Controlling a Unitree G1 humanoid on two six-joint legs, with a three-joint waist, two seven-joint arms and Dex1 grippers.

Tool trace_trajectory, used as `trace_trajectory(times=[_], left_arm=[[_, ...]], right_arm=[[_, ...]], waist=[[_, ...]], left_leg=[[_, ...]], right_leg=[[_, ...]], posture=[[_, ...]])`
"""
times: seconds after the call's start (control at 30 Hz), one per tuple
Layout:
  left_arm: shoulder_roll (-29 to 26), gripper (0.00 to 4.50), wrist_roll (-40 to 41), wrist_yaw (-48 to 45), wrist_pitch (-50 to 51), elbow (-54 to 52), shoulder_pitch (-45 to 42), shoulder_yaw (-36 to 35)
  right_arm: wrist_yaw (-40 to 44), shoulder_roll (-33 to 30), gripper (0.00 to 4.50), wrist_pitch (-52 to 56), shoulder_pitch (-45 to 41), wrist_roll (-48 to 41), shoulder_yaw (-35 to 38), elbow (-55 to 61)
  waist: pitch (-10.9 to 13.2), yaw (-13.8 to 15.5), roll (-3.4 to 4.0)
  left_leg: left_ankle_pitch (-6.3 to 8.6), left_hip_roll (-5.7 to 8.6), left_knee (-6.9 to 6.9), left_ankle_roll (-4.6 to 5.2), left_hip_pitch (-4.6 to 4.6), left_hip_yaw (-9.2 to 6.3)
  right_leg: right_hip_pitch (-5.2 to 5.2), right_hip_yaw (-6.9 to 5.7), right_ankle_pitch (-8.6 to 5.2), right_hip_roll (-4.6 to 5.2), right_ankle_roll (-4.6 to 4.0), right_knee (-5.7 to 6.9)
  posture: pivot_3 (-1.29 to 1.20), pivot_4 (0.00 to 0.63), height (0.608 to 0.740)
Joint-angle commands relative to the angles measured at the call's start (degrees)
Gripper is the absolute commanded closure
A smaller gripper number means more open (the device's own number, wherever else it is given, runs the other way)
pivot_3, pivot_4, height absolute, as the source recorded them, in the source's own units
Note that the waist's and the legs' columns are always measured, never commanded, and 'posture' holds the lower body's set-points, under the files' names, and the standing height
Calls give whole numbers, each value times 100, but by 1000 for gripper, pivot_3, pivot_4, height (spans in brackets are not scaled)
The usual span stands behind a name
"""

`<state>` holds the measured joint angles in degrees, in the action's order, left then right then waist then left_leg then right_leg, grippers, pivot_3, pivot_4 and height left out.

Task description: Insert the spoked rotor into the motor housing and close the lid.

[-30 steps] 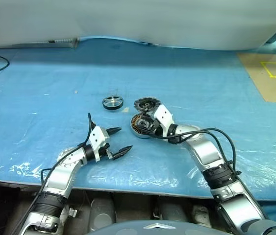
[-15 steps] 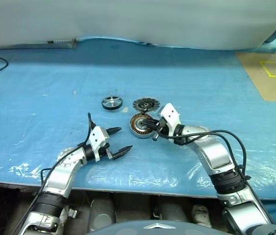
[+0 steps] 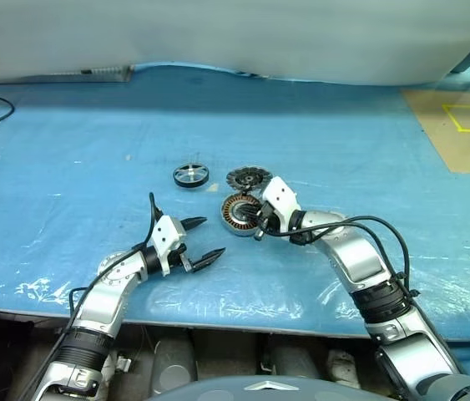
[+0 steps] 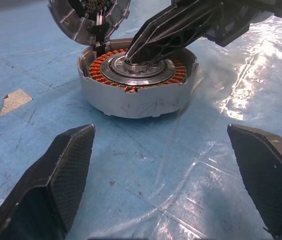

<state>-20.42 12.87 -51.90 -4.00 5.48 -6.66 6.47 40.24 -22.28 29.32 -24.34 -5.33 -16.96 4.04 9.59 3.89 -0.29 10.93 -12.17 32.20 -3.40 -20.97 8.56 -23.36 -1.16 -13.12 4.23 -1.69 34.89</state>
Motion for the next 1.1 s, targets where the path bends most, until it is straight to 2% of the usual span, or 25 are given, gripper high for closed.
trace_trajectory(times=[0.03, 0.23, 0.47, 0.83, 1.1], left_arm=[[-5, 0, 31, 40, -100, -202, 17, 2], [29, 0, 3, 75, -109, -178, 31, 36], [57, 0, -15, 116, -118, -160, 50, 64], [100, 0, -34, 135, -147, -115, 30, 87], [68, 0, -36, 128, -159, -106, 23, 65]], right_arm=[[25, -184, 4484, 131, -63, 186, -69, 240], [48, -475, 4484, 299, -105, 361, -107, 452], [60, -482, 4484, 445, -171, 302, -39, 639], [-5, -216, 4484, 377, -271, 113, 110, 783], [65, -82, 4484, 357, -259, 179, -122, 742]], waist=[[0, 1, 0], [0, 2, 0], [0, 2, 0], [0, -1, 0], [0, 1, 0]], left_leg=[[0, 0, 0, 0, 1, 0], [0, 0, 3, 0, 5, 0], [0, 0, 3, 0, 6, 0], [0, -1, 4, 0, 6, 0], [0, -1, 6, 0, 6, 0]], right_leg=[[2, 0, 0, 0, 0, 0], [6, 0, 0, 0, 0, 2], [5, 1, 0, 0, 0, 5], [4, 1, 0, 0, 0, 8], [4, 1, 0, 0, 0, 11]], posture=[[0, 150, 740], [0, 150, 740], [0, 150, 740], [0, 150, 740], [0, 150, 740]])
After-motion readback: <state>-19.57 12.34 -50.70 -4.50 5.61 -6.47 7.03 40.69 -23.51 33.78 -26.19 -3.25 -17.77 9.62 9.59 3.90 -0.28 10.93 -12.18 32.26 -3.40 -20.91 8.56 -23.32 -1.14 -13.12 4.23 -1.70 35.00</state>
